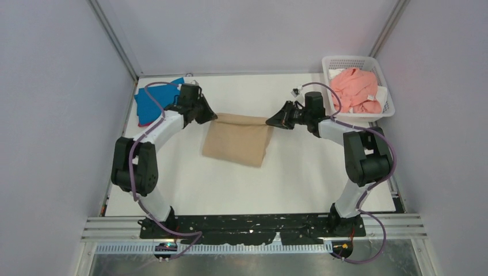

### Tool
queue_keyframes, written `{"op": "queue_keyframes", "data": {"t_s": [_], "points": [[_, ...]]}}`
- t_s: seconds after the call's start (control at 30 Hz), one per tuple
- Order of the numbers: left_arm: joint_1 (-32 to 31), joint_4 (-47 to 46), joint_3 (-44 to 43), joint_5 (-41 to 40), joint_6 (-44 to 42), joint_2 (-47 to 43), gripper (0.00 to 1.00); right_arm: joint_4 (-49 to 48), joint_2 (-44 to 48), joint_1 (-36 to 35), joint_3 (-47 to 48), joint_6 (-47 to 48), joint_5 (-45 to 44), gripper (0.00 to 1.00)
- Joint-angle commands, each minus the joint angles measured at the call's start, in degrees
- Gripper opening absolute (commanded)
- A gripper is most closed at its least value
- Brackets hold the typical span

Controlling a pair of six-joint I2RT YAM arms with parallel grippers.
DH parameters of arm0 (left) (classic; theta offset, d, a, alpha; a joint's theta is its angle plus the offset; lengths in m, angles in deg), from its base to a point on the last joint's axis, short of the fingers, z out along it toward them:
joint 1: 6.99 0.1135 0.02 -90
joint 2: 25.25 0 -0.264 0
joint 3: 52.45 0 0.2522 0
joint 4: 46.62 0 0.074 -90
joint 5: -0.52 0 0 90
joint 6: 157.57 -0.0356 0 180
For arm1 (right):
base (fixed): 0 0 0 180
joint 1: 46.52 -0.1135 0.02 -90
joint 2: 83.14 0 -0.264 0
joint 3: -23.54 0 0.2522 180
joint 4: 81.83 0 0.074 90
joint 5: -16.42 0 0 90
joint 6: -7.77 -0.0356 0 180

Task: Fold and stack the t-shirts
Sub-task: Fold the long partially folded tshirt into a neat square

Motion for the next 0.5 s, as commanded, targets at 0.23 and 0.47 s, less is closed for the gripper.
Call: {"op": "queue_keyframes", "data": {"t_s": [0.23,0.47], "points": [[1.91,-0.49,-9.05,5.00,-0.76,8.96,0.57,-11.25,-6.79,1.95,4.62,-5.74,-4.22,0.58],[1.86,-1.15,-8.02,7.68,-2.29,1.21,0.99,-4.75,2.67,0.62,4.39,0.58,-11.38,0.95]]}}
